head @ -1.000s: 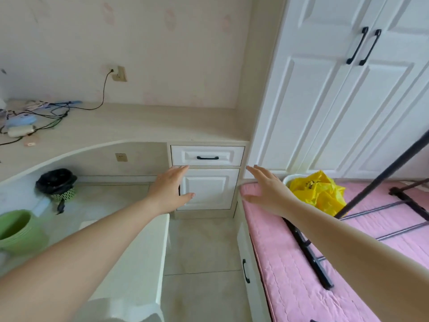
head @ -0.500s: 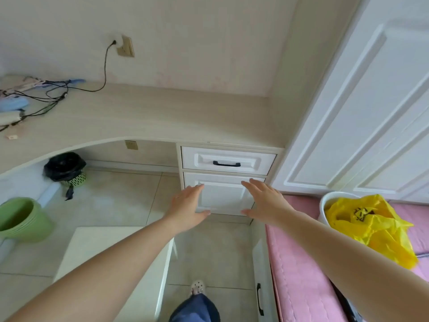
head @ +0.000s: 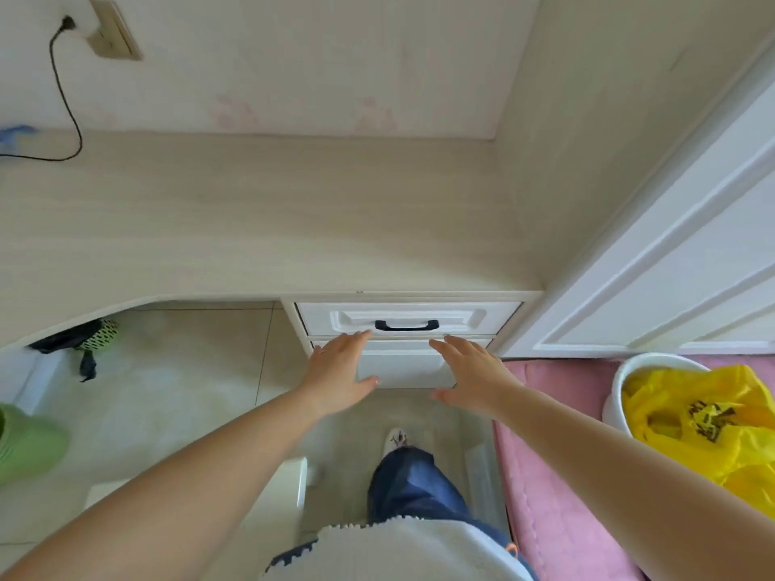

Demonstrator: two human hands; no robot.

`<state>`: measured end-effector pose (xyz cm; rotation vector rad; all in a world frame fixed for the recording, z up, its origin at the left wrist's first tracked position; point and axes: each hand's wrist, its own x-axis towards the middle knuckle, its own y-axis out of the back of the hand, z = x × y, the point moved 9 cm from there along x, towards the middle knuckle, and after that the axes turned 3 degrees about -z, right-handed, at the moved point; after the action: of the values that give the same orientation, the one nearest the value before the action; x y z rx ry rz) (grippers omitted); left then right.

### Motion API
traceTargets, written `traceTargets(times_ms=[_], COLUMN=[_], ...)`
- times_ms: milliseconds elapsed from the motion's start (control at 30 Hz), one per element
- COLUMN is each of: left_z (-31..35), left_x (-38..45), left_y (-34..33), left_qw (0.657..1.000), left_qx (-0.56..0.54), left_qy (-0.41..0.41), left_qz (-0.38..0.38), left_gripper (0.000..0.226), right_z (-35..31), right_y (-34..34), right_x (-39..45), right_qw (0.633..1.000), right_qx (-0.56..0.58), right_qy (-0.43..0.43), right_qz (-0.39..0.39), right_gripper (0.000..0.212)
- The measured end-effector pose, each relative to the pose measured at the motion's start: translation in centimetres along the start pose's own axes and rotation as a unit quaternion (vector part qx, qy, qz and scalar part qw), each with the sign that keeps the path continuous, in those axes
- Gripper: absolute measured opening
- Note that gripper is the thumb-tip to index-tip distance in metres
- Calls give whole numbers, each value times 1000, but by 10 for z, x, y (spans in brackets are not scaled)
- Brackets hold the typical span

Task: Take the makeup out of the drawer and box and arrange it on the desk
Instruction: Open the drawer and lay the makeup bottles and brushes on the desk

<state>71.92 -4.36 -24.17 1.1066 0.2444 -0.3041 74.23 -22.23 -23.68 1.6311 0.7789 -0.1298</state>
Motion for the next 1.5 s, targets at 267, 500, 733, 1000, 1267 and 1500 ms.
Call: traceTargets(times_ms=[267, 500, 733, 1000, 1267, 1500], left_z=[-14, -22, -24, -48, -55, -59], left_x=[81, 108, 140, 158, 157, 140], left_y=[-32, -45, -64, -101, -108, -127], left_qw=[993, 978, 963, 941, 917, 913], left_qx=[18, 53, 90, 101, 14, 59], left_qy=[2, -43, -157, -316, -384, -384], left_qz=[-113, -197, -201, -70, 110, 123], left_gripper=[77, 76, 73, 69, 59, 61], right_z=[33, 39, 37, 19, 15, 3], right_y=[-16, -17, -40, -73, -91, -113], right_x=[76, 110, 142, 161, 159, 139], right_qw=[996, 995, 997, 989, 943, 945], right_qx=[6, -7, 36, 5, -19, -12], right_qy=[-2, -7, -47, -48, -89, -138], right_qz=[-84, -98, -59, 142, 320, 295], right_gripper=[84, 82, 71, 68, 62, 65])
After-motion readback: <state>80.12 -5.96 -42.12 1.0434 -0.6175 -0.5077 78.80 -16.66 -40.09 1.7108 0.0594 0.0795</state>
